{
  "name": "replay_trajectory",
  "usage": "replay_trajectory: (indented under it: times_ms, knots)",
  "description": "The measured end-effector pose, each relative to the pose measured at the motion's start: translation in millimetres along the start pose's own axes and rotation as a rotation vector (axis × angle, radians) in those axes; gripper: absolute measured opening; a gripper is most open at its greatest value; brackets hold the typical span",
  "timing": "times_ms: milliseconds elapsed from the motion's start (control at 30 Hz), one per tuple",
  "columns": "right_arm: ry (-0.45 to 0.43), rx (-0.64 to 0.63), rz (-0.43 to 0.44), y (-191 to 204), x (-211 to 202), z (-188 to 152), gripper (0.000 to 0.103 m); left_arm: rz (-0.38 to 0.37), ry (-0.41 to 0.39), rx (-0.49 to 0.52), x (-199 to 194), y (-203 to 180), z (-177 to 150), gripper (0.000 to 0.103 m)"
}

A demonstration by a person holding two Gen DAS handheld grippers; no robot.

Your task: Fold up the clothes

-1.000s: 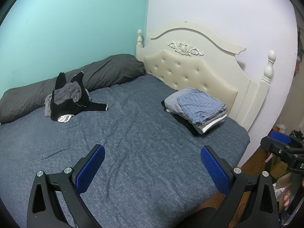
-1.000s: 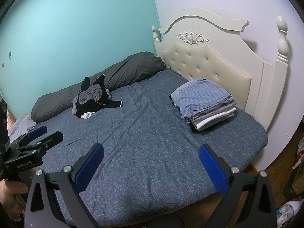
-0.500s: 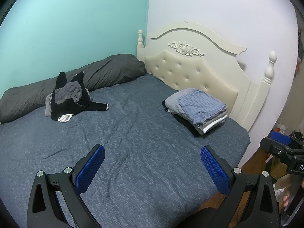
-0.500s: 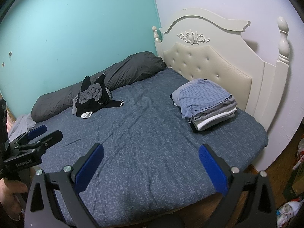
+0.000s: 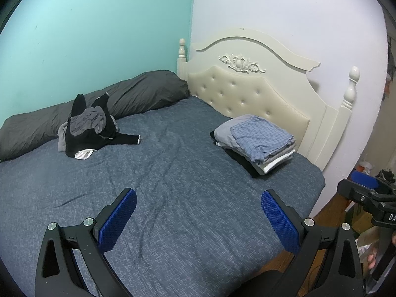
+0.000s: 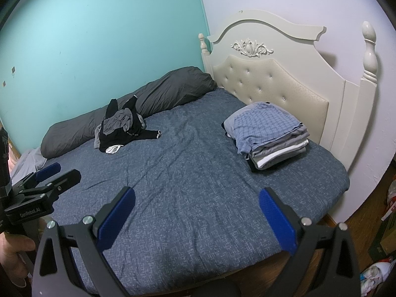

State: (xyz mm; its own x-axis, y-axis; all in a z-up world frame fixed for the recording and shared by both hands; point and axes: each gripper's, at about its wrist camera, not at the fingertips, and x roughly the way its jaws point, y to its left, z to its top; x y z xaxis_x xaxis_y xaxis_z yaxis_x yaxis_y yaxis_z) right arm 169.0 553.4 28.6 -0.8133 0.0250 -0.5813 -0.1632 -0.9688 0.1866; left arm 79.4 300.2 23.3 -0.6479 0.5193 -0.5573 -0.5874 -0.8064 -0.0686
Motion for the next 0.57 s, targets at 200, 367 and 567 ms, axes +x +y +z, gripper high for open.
replay_trajectory:
  times_ms: [200,367,567]
  knots:
    - [-0.001,-0.001,-0.001,0.1,0.0,0.2,0.101,-0.001,-0.001,-0.001,-0.1,-0.7,0.2,0.103]
    - [-0.002,0.002,-0.001,-1.3,-0.4,-0.5,0.101,-0.004,0.0,-0.001,-0.3,-1.1,0.4,0.103]
    - [-0.002,0.001,0.0,-1.0,0.3,0.8,0.101,-0.006,-0.003,-0.003,-1.0,-0.5,1.4,0.103]
